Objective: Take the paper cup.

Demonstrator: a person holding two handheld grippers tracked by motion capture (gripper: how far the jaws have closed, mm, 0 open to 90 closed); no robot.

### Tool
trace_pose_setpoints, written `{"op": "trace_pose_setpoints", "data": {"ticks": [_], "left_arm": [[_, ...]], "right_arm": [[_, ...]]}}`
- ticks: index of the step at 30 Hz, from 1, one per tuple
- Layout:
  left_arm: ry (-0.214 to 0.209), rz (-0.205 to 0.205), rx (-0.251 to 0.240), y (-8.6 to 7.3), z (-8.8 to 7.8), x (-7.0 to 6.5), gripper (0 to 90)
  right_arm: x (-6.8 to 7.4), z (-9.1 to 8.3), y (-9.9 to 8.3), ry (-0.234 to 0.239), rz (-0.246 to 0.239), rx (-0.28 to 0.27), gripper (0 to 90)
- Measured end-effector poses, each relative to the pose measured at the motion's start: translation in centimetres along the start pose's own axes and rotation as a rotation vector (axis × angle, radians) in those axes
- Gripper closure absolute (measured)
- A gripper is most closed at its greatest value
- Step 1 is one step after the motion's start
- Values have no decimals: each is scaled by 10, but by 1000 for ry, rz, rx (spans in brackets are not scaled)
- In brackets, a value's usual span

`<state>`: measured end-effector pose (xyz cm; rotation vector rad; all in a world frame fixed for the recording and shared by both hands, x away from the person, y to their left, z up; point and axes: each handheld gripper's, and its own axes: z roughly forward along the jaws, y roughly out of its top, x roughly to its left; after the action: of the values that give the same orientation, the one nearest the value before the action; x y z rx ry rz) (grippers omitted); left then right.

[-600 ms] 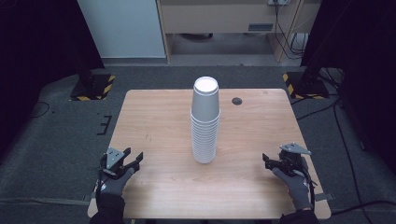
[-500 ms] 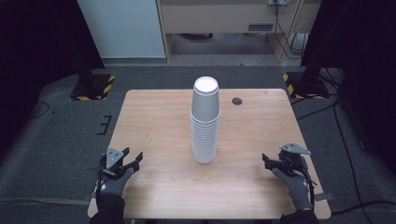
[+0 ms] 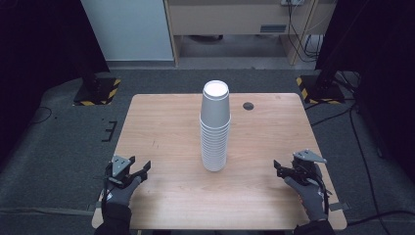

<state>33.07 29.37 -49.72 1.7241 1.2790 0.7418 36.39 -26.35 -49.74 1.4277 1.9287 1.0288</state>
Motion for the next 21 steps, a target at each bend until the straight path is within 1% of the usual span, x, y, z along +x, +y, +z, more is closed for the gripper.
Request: {"op": "trace_pose_setpoints", "data": {"ticks": [2,4,6,9,14,15,21], "left_arm": [[1,-7,-3,0,0,0,316],[-2,-9,0,0,0,0,308],[-4,-2,3,0,0,0,302],[-8,1,10,0,1,-1,290],[-16,2,20,-1,2,-2,281],[-16,1,19,-1,2,-2,281],[-17,7,18,-1,2,-3,279]], "right_arm": [[1,-2,1,1,1,-11,177],[2,-4,2,7,6,-11,178],[3,-5,3,5,-6,-20,178],[5,-7,6,8,-8,-32,177],[6,-13,12,25,9,-64,178],[6,-14,13,29,9,-63,178],[9,-22,20,40,2,-101,179]]}}
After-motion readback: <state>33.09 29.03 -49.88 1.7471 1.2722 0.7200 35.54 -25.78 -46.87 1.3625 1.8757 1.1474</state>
